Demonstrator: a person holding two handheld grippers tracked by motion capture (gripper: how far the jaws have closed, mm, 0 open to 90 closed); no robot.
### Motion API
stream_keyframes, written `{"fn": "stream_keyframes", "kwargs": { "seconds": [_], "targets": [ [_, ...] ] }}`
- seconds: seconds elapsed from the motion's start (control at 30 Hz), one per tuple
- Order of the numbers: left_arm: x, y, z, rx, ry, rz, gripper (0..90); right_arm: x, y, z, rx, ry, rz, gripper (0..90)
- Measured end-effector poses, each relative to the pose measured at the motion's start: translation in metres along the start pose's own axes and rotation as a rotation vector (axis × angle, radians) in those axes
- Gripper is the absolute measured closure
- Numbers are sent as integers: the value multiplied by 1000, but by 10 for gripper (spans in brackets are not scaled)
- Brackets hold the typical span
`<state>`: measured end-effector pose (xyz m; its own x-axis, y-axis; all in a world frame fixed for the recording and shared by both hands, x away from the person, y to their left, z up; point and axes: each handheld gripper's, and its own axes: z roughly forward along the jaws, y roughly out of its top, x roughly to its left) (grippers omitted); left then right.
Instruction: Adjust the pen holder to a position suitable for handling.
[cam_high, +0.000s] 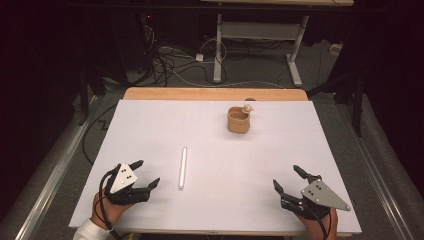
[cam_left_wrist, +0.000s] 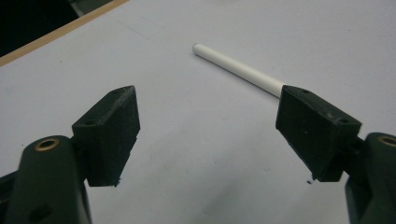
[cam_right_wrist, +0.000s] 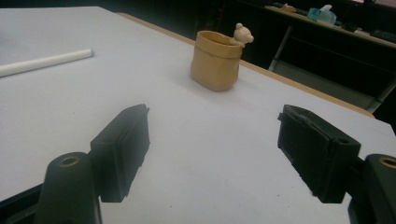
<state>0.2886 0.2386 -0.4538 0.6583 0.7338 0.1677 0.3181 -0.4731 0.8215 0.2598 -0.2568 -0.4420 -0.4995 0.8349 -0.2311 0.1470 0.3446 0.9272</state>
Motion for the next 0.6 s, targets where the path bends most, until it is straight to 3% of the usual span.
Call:
{"fn": "stream_keyframes", "kwargs": {
  "seconds": [0.17,0.27,0.3,0.4,0.5,0.6],
  "targets": [
    [-8,17,1,15,-12,-1,210,-1,1,0,15,-28,-2,254],
    [-10,26,4,56,-25,-14,211,-2,0,1,27,-31,-4,254],
    [-11,31,9,94,-46,-38,210,-2,0,1,31,-31,-3,254],
    [-13,37,14,125,-69,-56,210,-3,0,2,37,-34,-3,256],
    [-16,45,23,170,-77,-59,211,-4,-1,4,51,-36,3,256],
    [-16,51,30,176,-87,-80,210,-3,-1,6,61,-33,-4,256]
  ]
}}
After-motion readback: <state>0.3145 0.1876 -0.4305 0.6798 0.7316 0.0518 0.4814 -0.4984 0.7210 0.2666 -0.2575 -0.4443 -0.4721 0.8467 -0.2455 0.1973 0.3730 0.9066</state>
